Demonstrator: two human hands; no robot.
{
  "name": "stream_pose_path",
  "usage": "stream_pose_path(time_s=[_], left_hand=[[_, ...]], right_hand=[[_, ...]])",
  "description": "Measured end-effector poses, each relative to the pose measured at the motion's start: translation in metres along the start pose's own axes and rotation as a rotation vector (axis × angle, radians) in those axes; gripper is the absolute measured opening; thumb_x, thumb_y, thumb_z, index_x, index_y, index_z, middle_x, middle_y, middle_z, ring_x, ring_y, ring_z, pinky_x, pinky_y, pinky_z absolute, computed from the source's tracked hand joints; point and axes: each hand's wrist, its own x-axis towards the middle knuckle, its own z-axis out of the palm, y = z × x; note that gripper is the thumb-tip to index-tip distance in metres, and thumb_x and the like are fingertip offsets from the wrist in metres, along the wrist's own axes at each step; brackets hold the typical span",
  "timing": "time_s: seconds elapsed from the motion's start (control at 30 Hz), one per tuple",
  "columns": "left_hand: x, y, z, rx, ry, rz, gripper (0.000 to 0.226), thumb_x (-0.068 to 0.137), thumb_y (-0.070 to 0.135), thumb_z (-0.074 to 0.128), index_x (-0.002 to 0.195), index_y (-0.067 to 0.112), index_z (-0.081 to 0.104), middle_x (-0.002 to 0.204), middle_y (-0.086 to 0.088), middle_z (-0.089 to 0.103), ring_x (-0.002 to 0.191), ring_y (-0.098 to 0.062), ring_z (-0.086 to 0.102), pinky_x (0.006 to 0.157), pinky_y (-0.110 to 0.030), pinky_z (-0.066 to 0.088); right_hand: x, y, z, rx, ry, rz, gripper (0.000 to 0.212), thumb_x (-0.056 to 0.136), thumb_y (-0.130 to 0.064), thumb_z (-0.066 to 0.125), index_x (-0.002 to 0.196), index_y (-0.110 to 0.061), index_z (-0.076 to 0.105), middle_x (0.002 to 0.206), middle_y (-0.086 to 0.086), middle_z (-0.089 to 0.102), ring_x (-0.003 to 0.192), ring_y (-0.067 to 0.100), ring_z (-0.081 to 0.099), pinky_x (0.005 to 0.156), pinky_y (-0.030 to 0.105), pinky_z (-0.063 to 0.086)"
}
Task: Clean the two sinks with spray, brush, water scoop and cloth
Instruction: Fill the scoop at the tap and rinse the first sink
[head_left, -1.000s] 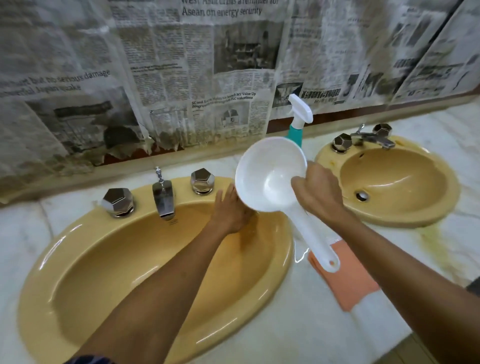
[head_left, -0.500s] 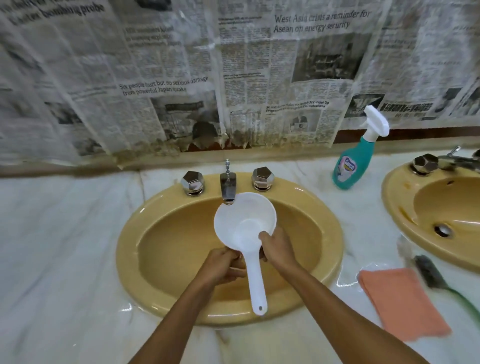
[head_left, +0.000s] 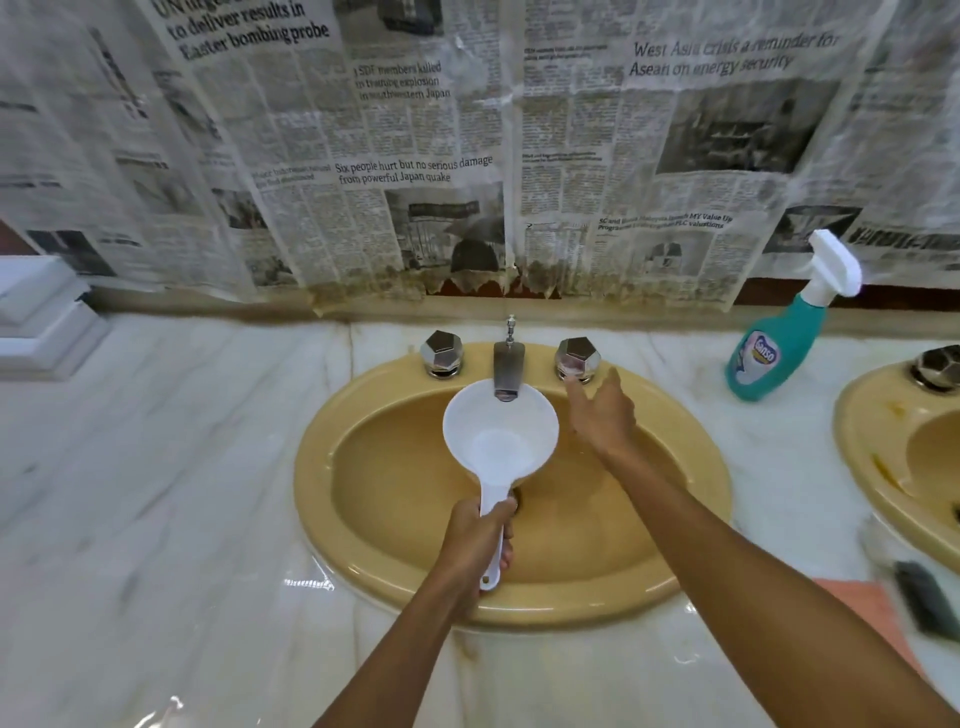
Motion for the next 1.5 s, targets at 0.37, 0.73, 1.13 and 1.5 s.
stream_pose_path(time_s=[0.37, 0.73, 1.13, 1.5], left_hand=[[0.002, -0.008, 0.003, 0.185, 0.028, 0.088, 0.01, 0.092, 0.009, 0.061, 0.084, 0.014, 0.056, 0.064, -0.008, 0.052, 0.038, -0.015, 0.048, 0.042, -0.023, 0.04], [0.005, -0.01, 0.006, 0.217, 0.068, 0.097, 0.015, 0.09, 0.005, 0.058, 0.081, 0.016, 0.053, 0.065, -0.006, 0.052, 0.04, -0.018, 0.049, 0.043, -0.023, 0.041], [0.002, -0.008, 0.007, 0.267, 0.072, 0.077, 0.014, 0.088, 0.003, 0.052, 0.085, 0.016, 0.052, 0.065, -0.005, 0.051, 0.042, -0.018, 0.05, 0.044, -0.024, 0.041], [-0.001, -0.005, 0.008, 0.285, 0.065, 0.07, 0.014, 0.087, 0.003, 0.051, 0.085, 0.017, 0.05, 0.064, -0.005, 0.05, 0.042, -0.018, 0.051, 0.044, -0.024, 0.042]], right_hand=[[0.078, -0.051, -0.015, -0.601, -0.26, -0.164, 0.04, 0.098, -0.038, 0.053, 0.121, -0.005, 0.05, 0.111, 0.015, 0.059, 0.093, 0.031, 0.054, 0.07, 0.034, 0.039], [0.091, -0.075, -0.038, -1.086, -0.444, -0.415, 0.05, 0.093, -0.056, 0.055, 0.097, -0.007, 0.059, 0.093, 0.008, 0.06, 0.082, 0.025, 0.057, 0.07, 0.034, 0.045], [0.077, -0.078, -0.046, -0.945, -0.481, -0.348, 0.037, 0.092, -0.036, 0.067, 0.107, -0.004, 0.055, 0.104, 0.013, 0.059, 0.074, 0.028, 0.069, 0.071, 0.043, 0.061], [0.072, -0.073, -0.043, -0.773, -0.449, -0.25, 0.038, 0.099, -0.037, 0.055, 0.074, -0.011, 0.048, 0.079, 0.009, 0.057, 0.054, 0.026, 0.067, 0.049, 0.029, 0.05]])
